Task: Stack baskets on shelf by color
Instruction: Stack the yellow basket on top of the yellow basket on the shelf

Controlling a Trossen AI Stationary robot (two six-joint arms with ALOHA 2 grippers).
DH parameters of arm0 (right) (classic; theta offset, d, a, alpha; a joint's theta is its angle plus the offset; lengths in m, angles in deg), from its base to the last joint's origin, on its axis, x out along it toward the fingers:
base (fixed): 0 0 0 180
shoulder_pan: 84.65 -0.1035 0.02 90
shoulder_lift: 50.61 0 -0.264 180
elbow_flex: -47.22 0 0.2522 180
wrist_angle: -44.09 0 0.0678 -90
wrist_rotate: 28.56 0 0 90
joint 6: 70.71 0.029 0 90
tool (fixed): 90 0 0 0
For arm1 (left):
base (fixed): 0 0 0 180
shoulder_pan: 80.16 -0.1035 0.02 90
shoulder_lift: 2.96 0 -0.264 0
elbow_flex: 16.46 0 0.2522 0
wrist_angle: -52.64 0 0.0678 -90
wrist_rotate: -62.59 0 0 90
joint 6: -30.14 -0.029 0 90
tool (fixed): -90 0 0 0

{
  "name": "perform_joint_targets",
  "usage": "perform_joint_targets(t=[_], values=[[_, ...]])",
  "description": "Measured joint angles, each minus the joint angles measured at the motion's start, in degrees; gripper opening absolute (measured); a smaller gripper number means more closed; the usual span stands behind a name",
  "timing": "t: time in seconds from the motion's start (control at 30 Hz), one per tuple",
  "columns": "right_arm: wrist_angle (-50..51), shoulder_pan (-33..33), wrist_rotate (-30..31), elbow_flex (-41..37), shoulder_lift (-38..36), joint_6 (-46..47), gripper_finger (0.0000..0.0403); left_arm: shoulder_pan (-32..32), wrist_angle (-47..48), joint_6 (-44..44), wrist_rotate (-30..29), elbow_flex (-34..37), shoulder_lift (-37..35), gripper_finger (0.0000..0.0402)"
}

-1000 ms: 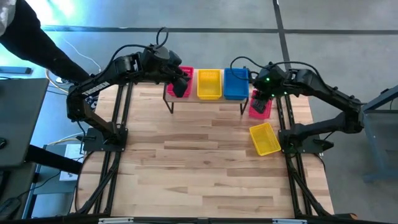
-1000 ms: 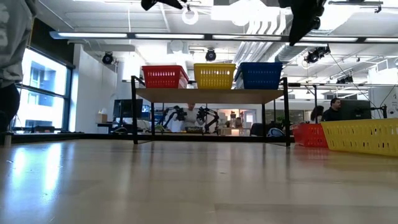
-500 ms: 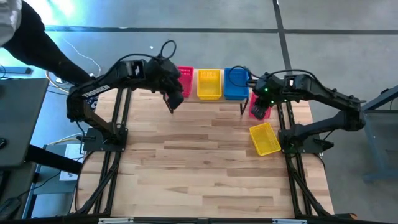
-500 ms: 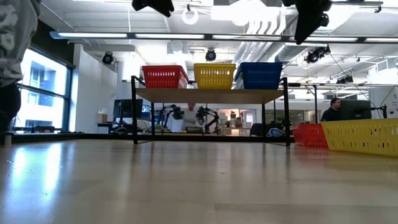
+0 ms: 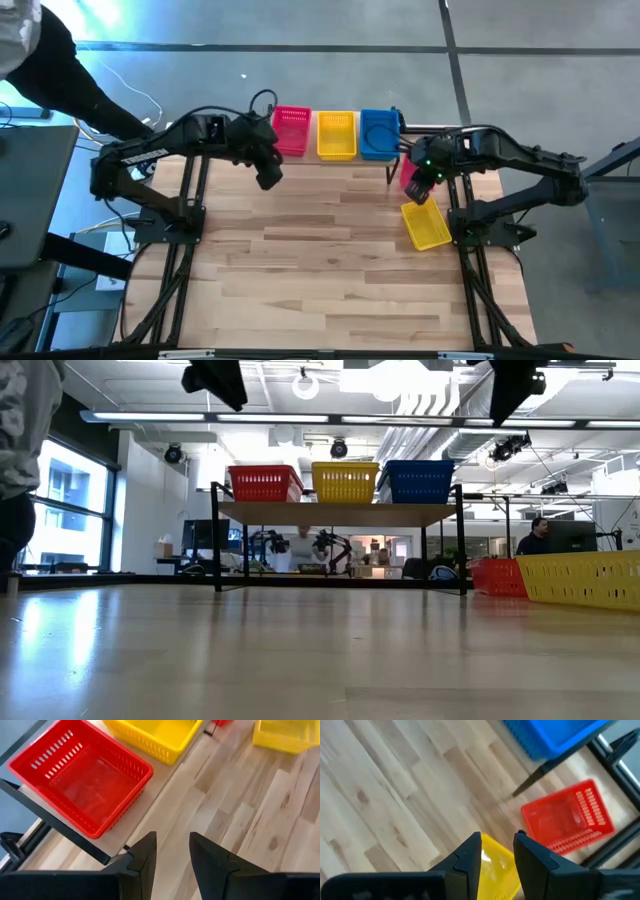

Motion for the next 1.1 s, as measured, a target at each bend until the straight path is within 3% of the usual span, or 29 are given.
perform_joint_targets(t=[0.33,1.1], values=[[6.9,-5.5,0.0,0.0,0.0,3.8,0.0101,-0.5,-5.9,2.9,-1.2,7.6,-6.0,0.0106],[9.8,-23.5,-3.3,0.0,-0.3,21.4,0.0103,-0.5,-8.4,3.0,0.5,7.9,-6.3,0.0106]])
